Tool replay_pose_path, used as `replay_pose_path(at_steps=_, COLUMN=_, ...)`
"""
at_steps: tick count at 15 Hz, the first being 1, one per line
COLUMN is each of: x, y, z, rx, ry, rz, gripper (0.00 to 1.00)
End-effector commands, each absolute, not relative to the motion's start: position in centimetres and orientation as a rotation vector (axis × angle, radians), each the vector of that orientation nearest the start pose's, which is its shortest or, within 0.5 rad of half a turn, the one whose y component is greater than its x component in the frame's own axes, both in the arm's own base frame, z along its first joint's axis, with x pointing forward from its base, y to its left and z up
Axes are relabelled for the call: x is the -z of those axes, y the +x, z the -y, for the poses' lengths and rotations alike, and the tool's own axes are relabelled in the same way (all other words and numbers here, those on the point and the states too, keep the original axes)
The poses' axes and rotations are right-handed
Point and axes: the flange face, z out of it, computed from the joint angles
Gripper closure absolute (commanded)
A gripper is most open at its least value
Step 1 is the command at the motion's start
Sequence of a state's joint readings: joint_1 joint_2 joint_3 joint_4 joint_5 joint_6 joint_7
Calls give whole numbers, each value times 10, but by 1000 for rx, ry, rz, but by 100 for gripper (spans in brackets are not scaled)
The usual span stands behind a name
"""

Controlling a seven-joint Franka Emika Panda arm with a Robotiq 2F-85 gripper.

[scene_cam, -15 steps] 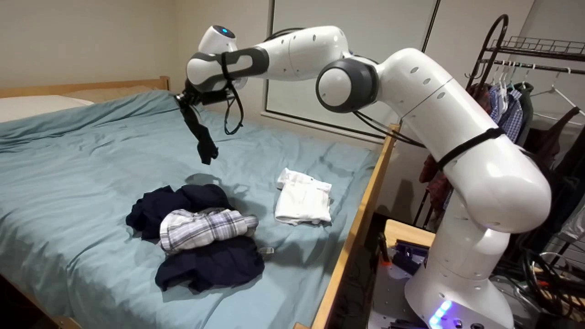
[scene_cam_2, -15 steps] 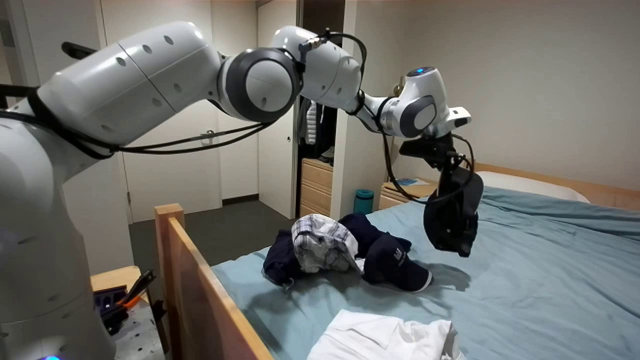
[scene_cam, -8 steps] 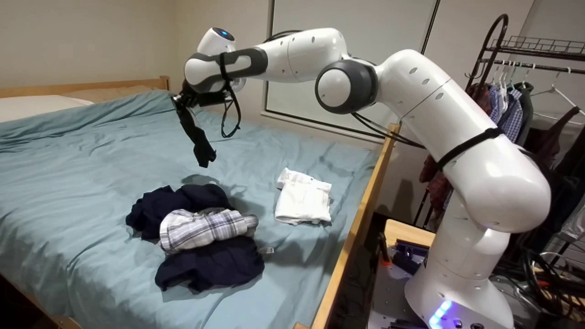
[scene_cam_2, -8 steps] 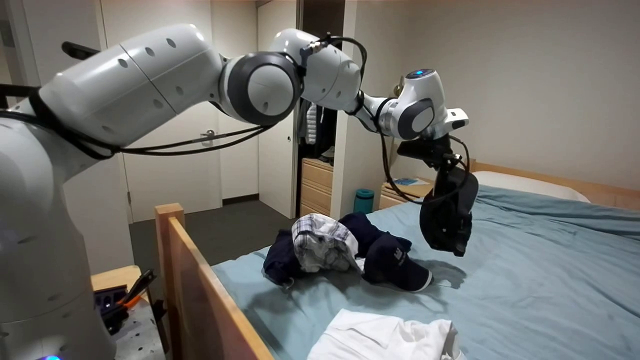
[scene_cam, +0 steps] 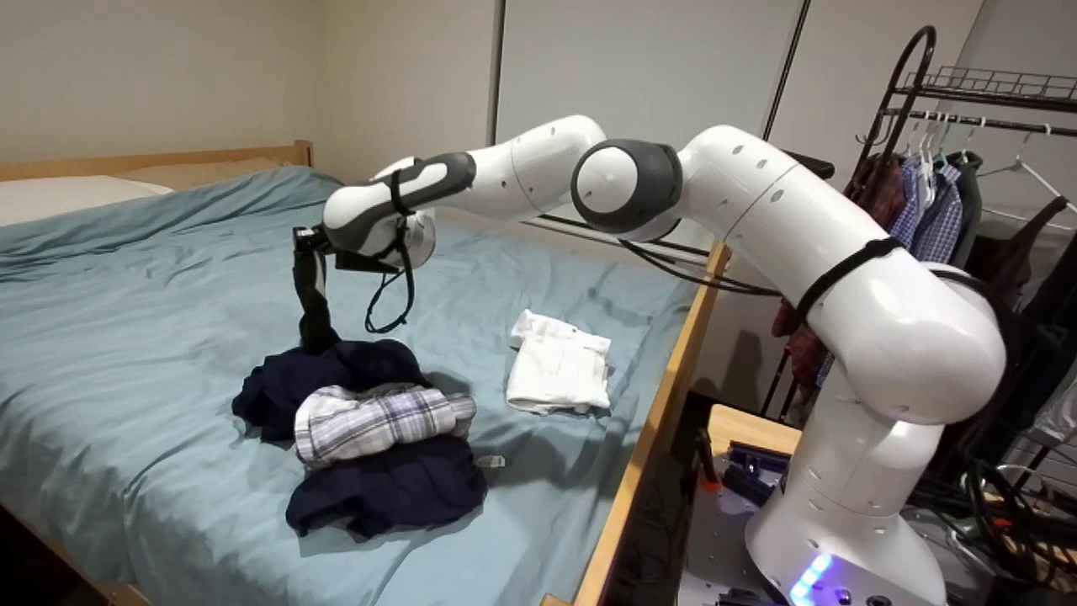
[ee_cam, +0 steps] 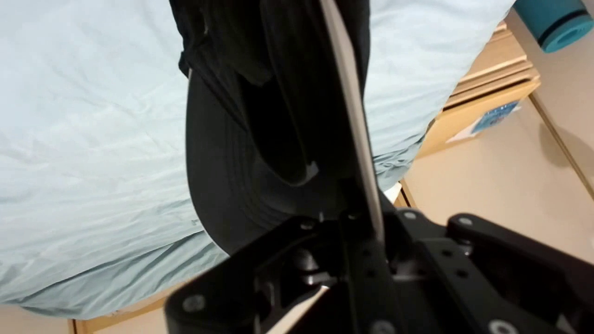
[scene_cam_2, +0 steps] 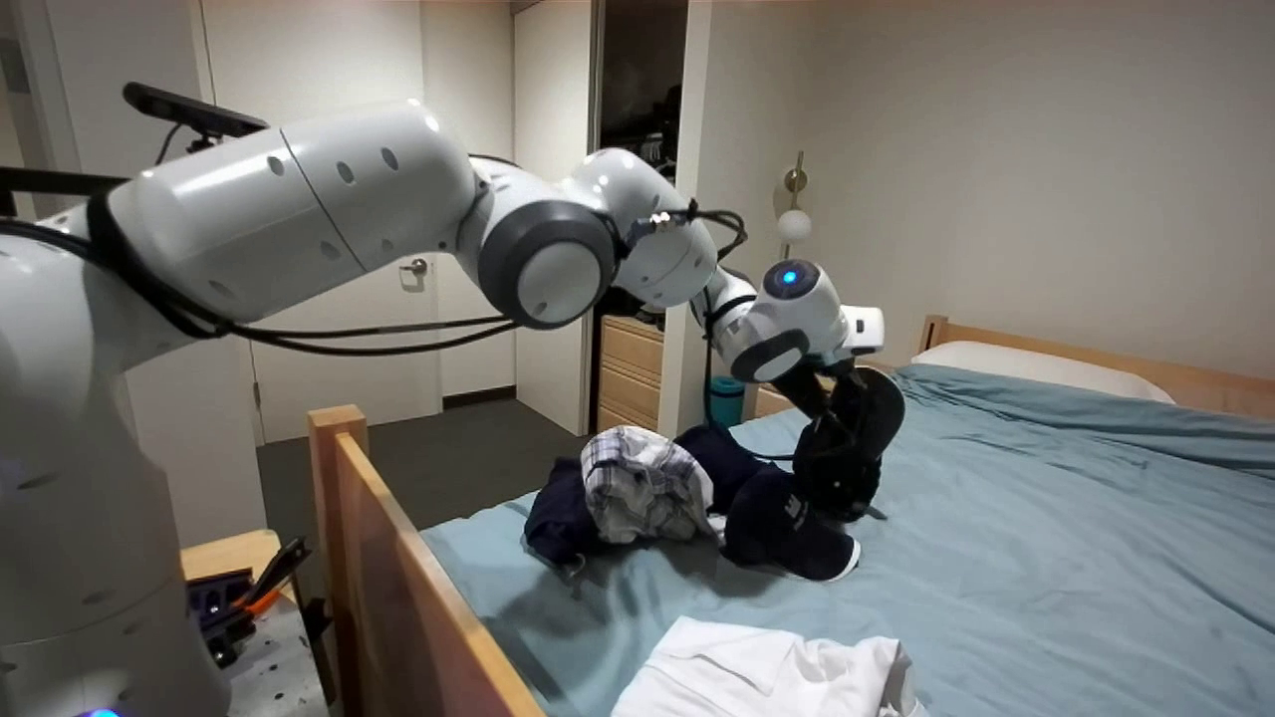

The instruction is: Move the cap to the left

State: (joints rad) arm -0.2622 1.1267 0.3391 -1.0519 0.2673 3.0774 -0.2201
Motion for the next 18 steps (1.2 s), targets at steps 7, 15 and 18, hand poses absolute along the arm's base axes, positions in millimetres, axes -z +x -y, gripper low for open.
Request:
replay_pose_path(at_steps=7, x=-205, y=749, z=145, rx=1446, ry=-2425, rz=-747, gripper=95)
replay_pose_path(at_steps=15, x=-199, y=689, z=128, rx=1142, ry=-2339, rz=-759, gripper=95)
replay_pose_path(at_steps=18, x=-183, y=659, z=116, rx=1022, ry=-2313, rz=-795, gripper=67)
